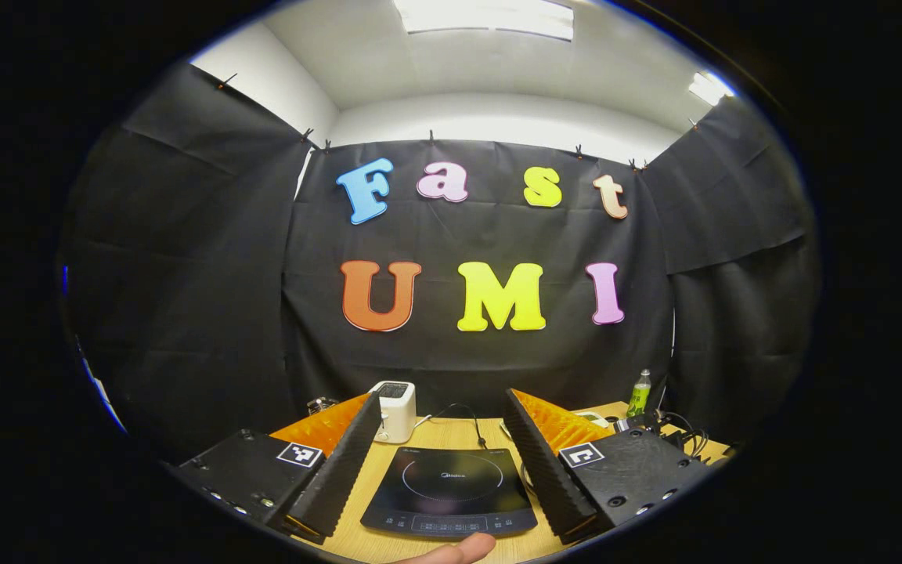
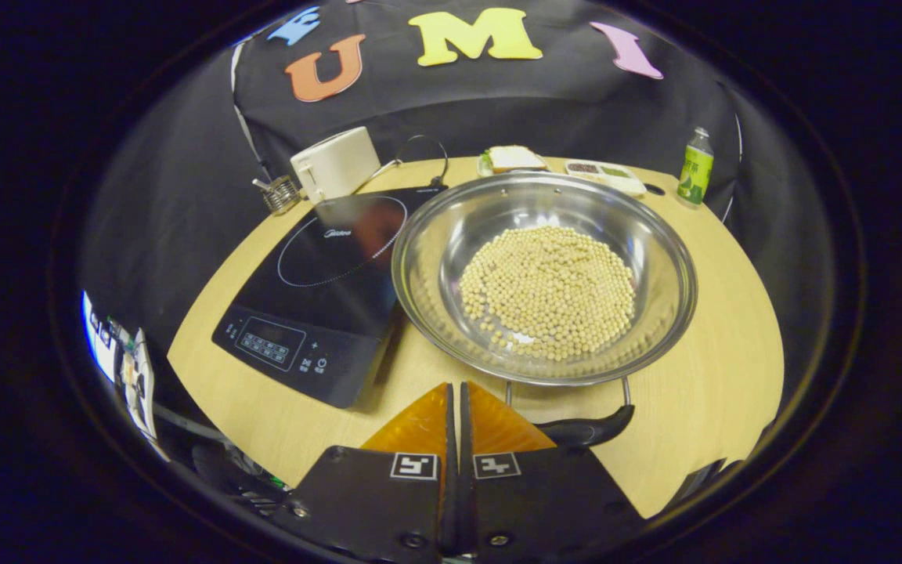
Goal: First push the handle of the pot to place it horizontally, then grasp the pot with both hands and set it on the induction cooktop.
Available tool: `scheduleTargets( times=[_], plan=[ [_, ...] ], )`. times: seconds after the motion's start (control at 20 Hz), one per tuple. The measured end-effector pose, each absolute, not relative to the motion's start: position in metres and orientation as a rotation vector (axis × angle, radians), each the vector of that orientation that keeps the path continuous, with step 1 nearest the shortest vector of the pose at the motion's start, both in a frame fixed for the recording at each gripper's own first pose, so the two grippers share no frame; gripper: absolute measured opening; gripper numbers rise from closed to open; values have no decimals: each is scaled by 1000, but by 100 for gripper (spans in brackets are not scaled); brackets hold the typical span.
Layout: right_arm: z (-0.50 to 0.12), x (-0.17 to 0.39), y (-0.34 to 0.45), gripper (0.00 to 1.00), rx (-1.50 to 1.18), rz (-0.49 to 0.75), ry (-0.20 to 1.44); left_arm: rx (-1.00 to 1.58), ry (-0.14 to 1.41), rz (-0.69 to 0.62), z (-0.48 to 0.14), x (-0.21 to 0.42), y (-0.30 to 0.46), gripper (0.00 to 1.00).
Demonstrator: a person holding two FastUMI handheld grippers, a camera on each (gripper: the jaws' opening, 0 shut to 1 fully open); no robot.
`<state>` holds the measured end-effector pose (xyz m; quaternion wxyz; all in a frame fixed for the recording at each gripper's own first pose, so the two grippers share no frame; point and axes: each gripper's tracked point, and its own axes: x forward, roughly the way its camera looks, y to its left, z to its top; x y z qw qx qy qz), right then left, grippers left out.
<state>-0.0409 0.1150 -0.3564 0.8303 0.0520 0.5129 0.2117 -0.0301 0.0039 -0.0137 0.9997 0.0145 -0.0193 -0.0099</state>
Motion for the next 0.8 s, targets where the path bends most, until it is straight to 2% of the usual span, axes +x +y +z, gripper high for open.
scheduleTargets(
  times=[0.2, 0.25, 0.3, 0.7, 0.8],
  plan=[
    [-361, -42, 105, 4, 104, 453, 1098, 30, -37, -28, -14, -31, 1, 94],
    [-362, -42, 101, 0, 99, 451, 1096, 35, -37, -30, -14, -33, 1, 94],
    [-363, -42, 98, 4, 90, 449, 1094, 38, -35, -32, -15, -34, 1, 94],
    [-367, -40, 71, 4, 36, 443, 1075, 40, -34, -42, -13, -37, -4, 94],
    [-368, -39, 64, 0, 29, 440, 1073, 45, -32, -47, -15, -37, -6, 94]
  ],
)
